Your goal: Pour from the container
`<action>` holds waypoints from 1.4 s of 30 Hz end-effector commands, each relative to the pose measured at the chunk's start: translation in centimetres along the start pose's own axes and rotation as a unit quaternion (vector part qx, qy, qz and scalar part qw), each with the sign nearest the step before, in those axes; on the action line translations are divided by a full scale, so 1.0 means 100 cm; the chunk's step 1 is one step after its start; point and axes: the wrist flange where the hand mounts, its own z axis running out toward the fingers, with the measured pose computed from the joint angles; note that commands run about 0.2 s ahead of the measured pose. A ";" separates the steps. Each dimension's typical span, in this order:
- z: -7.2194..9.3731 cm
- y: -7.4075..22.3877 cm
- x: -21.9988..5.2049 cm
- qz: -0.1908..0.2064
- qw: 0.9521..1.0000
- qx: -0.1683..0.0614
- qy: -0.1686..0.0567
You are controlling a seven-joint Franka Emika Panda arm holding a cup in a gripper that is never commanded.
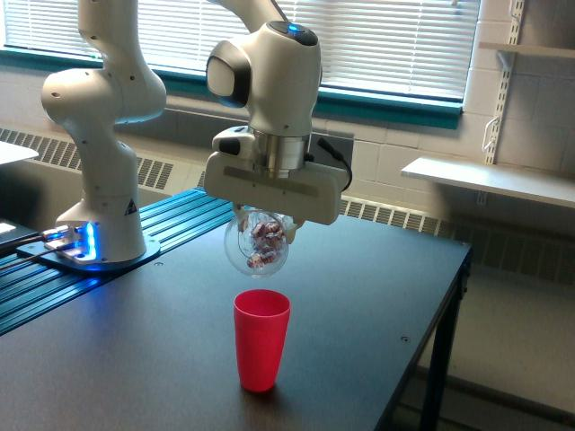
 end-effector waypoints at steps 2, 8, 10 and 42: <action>-0.005 -0.008 -0.003 0.007 1.000 -0.005 -0.008; -0.005 -0.009 -0.009 0.007 1.000 -0.019 -0.020; -0.005 -0.009 -0.011 0.007 0.999 -0.024 -0.027; -0.010 -0.011 0.011 0.017 0.997 -0.056 -0.055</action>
